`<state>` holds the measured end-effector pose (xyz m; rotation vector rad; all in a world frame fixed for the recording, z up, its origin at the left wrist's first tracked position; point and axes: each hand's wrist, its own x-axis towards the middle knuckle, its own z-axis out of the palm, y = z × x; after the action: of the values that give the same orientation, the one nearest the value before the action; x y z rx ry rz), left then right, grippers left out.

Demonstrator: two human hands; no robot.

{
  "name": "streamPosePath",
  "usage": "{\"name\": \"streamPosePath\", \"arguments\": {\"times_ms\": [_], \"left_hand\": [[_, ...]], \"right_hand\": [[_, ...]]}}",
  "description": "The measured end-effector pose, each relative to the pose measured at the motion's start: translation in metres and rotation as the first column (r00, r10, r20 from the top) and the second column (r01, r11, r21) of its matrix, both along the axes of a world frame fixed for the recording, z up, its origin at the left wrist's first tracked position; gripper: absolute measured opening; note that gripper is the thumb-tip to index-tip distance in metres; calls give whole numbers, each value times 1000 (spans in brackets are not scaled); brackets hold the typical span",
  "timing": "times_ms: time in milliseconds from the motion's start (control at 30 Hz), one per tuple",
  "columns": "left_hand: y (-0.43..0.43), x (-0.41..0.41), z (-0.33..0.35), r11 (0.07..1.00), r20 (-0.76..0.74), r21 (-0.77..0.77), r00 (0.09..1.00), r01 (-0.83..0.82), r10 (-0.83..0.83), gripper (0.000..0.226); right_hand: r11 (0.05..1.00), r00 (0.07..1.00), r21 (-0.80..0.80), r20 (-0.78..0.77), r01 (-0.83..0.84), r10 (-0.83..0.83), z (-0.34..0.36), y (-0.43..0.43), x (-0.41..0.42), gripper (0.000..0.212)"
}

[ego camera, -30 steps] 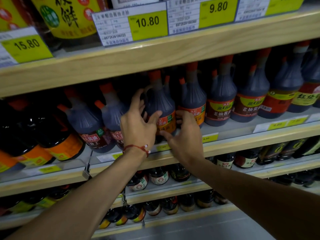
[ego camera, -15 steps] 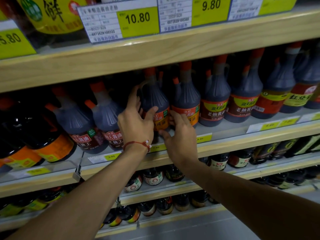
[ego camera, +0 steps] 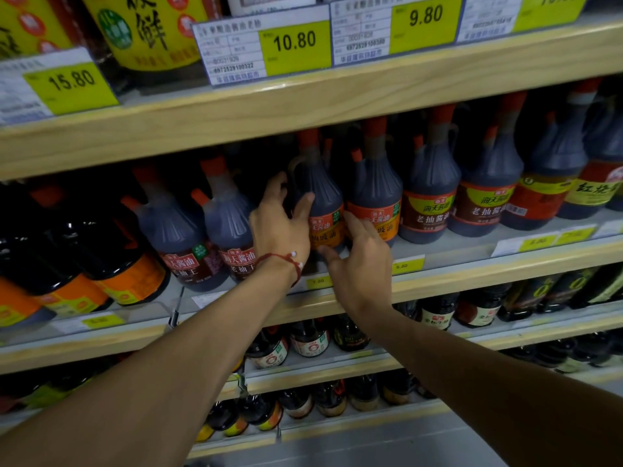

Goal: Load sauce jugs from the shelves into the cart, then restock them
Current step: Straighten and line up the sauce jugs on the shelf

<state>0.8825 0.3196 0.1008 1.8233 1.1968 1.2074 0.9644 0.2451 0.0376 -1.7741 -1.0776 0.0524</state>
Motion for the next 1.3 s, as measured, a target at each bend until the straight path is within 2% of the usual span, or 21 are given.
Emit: {"name": "streamPosePath", "arguments": {"times_ms": [133,233,500,733,867,967,1133,1233,1300], "left_hand": [[4,4,3,997,28,-39,997,-74,75,32],[9,-2,0,999,84,-18,996,-39,41,11],[7,-7,-1,1000,114,-14,993,6,-5,13],[6,-8,-6,1000,128,-10,992,5,-4,12],[-5,-16,-7,999,51,16,997,51,-52,19],[-23,-36,-9,993,-22,53,995,103,-102,30],[-39,-83,-10,973,19,222,998,-68,65,28],[-29,-104,-8,937,26,298,982,-184,185,38],[-20,-111,-12,945,9,261,980,-196,200,46]], "right_hand": [[1000,1000,-11,2,-6,6,1,0,1,68],[1000,1000,-2,-17,23,-23,0,1,-2,69],[999,998,6,-30,49,-49,-3,0,1,62],[1000,1000,14,-20,23,-22,-8,-1,0,64],[999,998,40,-52,-32,34,-9,-5,3,60],[994,997,90,-44,-62,66,-9,-12,1,45],[977,978,73,75,-199,194,-7,-21,-26,31],[956,955,20,46,-293,292,2,-15,-48,37],[951,950,3,-23,-310,310,7,-7,-62,48]]}}
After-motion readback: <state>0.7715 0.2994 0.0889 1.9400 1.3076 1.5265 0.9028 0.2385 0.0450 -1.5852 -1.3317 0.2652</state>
